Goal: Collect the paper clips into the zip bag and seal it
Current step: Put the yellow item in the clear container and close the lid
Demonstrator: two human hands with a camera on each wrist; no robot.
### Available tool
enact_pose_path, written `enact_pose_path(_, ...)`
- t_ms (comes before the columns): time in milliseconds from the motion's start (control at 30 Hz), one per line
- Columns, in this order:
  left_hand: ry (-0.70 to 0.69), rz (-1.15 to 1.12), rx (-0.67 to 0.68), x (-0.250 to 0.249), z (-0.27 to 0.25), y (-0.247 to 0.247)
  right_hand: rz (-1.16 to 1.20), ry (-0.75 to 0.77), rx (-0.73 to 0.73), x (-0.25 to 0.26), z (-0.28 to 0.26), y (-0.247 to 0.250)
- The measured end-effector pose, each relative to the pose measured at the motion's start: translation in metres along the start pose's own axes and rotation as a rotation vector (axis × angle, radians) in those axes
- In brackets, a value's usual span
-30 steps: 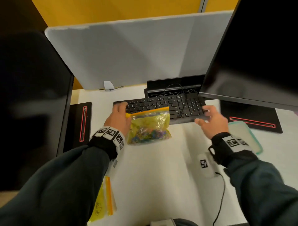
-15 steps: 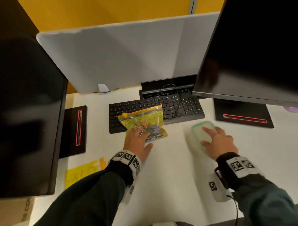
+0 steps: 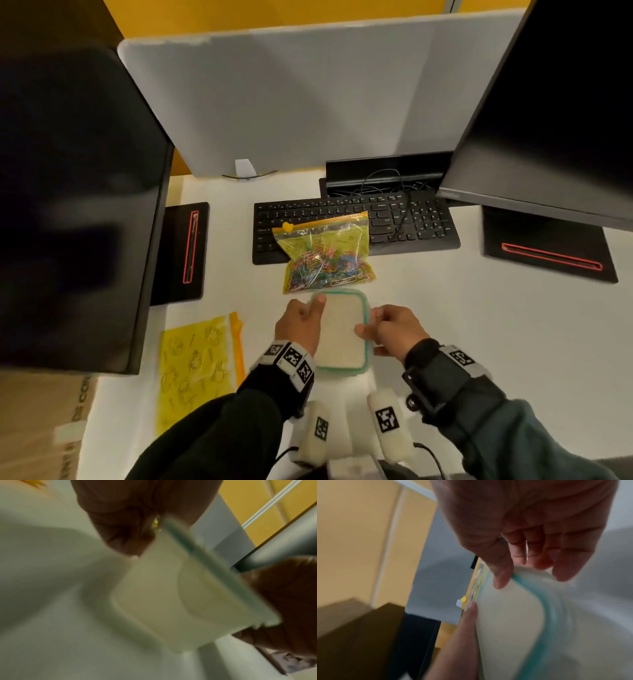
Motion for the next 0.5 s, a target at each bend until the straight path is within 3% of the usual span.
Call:
enact_pose_path(100,-0.088,0.023,-0.073,-0.003,-0.001,0.004,0.088,-0.085,0.153,0.001,-0.004,-0.005)
enact_pose_path(233,-0.213,0.176,-0.051,-0.014,0.006,0.015,-0.062,0.012,0.005,-0.003,-0.009,-0.003)
enact_pose_path(333,-0.351,0.120,-0.077,-0.029,0.008,0.031,-0.057,0.041,-0.012,-0.009,-0.017,0.006)
enact_pose_path(500,-0.273,-0.007,0.009,-0.016,0.003,0.058,0.112,0.098,0.177,0.001,-0.027,0.010)
Point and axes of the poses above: each hand's wrist, its own z-axis towards the middle knuckle, its own y-axis out of the back of the hand, x = y × z, the point moved 4 cm from there along z, towards the middle knuckle, and after that the axes turned 14 degrees about -y, right-handed, at the moved point
